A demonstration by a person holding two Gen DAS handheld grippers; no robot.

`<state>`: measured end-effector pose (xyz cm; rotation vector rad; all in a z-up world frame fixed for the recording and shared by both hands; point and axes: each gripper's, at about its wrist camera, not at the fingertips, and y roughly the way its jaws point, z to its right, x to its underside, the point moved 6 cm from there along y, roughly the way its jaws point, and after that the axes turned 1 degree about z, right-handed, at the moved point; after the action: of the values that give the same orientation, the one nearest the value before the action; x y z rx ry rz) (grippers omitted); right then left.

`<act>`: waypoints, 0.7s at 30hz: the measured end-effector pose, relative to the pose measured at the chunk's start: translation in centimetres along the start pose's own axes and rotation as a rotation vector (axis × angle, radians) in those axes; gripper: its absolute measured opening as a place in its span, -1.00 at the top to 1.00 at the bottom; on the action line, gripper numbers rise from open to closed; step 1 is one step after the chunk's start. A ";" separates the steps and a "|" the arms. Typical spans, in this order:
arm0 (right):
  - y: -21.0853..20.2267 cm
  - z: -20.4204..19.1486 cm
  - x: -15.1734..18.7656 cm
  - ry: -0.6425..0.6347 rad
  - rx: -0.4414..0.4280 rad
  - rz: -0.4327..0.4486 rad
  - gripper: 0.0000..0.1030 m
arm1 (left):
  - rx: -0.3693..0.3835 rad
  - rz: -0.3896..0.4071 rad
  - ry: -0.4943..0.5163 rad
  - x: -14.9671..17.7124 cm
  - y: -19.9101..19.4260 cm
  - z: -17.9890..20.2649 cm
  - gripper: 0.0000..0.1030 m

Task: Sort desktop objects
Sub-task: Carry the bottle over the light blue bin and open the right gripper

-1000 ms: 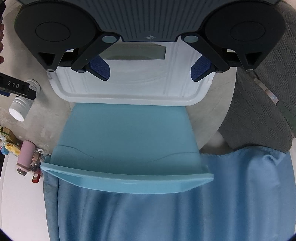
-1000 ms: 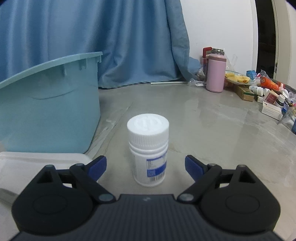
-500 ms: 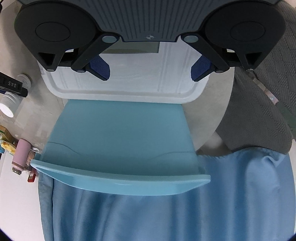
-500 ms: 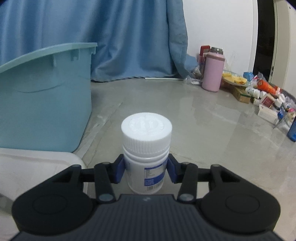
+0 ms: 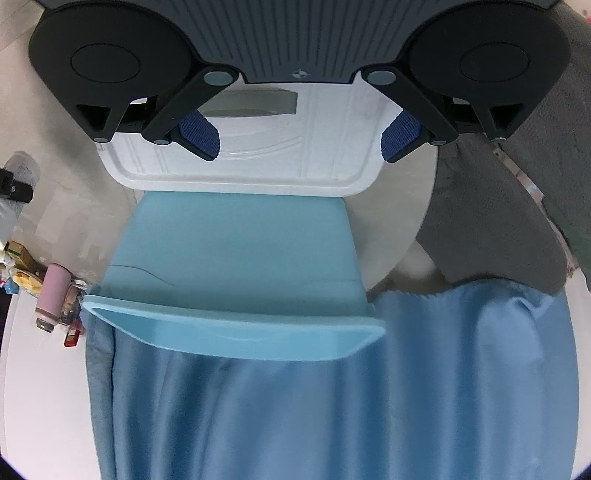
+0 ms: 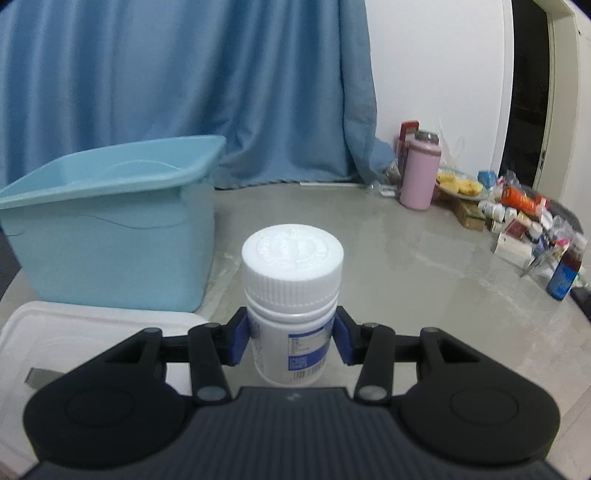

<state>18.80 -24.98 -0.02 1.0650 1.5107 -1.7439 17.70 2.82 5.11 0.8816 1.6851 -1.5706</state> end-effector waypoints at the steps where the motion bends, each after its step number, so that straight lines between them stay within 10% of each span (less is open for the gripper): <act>1: -0.6 -0.3 -0.1 -0.006 -0.003 0.004 0.08 | 0.000 0.000 0.005 0.1 -0.4 -0.1 -0.86; 21: -8.4 -5.3 -4.3 -0.052 -0.132 0.095 0.08 | -0.027 0.004 0.017 -2.3 -5.8 -1.4 -0.87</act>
<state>14.87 -18.56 7.83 1.0006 1.4964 -1.5733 14.13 3.80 10.30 0.8867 1.7114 -1.5378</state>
